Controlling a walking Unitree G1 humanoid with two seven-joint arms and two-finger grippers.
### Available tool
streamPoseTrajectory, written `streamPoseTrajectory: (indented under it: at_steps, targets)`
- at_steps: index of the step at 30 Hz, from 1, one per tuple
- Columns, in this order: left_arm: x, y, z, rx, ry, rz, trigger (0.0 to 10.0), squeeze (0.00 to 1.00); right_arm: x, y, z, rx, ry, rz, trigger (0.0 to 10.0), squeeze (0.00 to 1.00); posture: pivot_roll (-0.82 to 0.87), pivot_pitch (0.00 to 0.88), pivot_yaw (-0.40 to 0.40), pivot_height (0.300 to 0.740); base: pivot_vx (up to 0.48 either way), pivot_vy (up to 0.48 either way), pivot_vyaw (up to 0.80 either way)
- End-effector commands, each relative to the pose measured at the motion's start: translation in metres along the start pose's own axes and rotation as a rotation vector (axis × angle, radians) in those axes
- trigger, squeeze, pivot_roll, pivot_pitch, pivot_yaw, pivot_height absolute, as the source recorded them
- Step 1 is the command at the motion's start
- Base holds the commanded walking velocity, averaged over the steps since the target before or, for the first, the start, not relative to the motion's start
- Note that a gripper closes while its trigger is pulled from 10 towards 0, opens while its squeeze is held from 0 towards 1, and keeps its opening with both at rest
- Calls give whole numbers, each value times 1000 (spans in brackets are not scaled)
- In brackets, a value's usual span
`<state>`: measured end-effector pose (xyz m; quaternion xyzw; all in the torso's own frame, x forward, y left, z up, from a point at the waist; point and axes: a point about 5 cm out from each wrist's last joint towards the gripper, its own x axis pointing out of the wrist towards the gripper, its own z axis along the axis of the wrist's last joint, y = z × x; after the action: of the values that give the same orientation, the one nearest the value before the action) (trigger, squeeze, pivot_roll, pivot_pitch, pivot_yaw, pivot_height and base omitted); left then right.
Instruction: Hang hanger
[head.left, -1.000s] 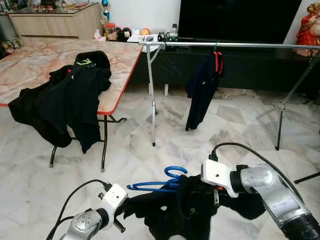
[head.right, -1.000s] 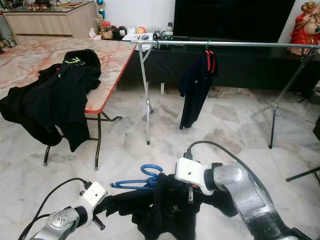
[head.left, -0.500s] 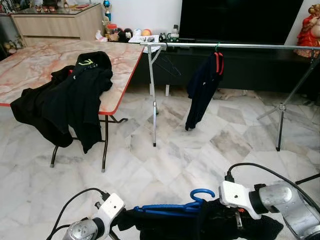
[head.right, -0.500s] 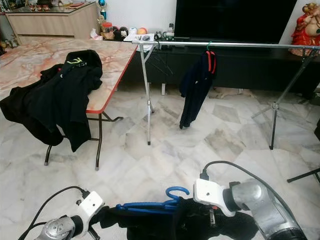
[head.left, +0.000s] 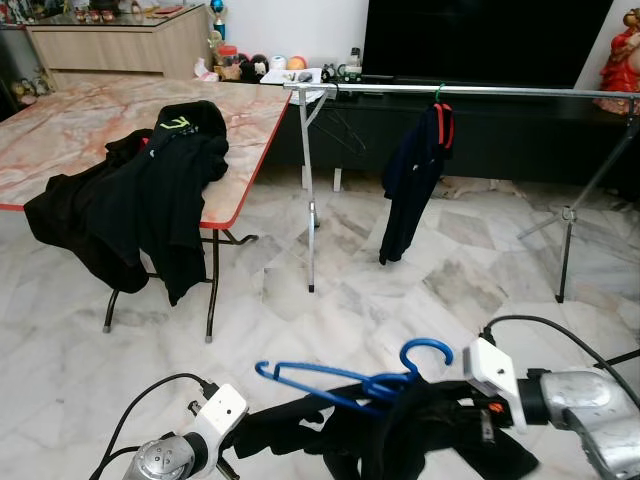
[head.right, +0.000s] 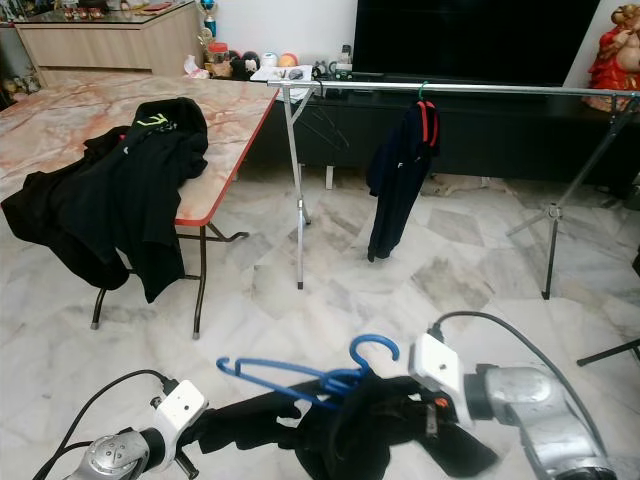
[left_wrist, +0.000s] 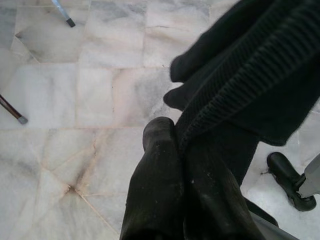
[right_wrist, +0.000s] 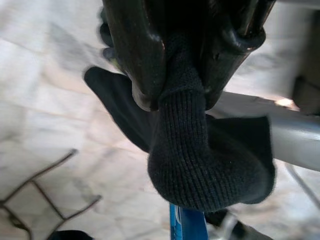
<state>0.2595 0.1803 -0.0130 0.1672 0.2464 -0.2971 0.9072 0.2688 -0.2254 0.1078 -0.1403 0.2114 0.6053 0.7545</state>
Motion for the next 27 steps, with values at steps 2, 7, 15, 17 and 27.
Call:
streamPoseTrajectory:
  at_steps: [2,7,15,17,27]
  targets:
    - [-3,2,-5,11,35,8,0,0,-16,4,8,-6,-36,57,10000,0,33,58,31,740,0,0,0]
    - [-3,2,-5,10,35,7,0,0,-27,8,-13,-25,197,88,10000,0,31,59,32,740,0,0,0]
    - [-3,3,-5,19,39,7,0,0,-29,4,-33,-65,402,37,10000,0,38,61,33,740,0,0,0]
    - [-3,3,-5,21,39,6,0,0,-26,3,-33,-78,408,17,10000,0,38,61,33,740,0,0,0]
    - [-3,3,-5,30,42,1,0,0,-7,-8,-20,-105,219,-93,10000,0,39,60,33,740,0,0,0]
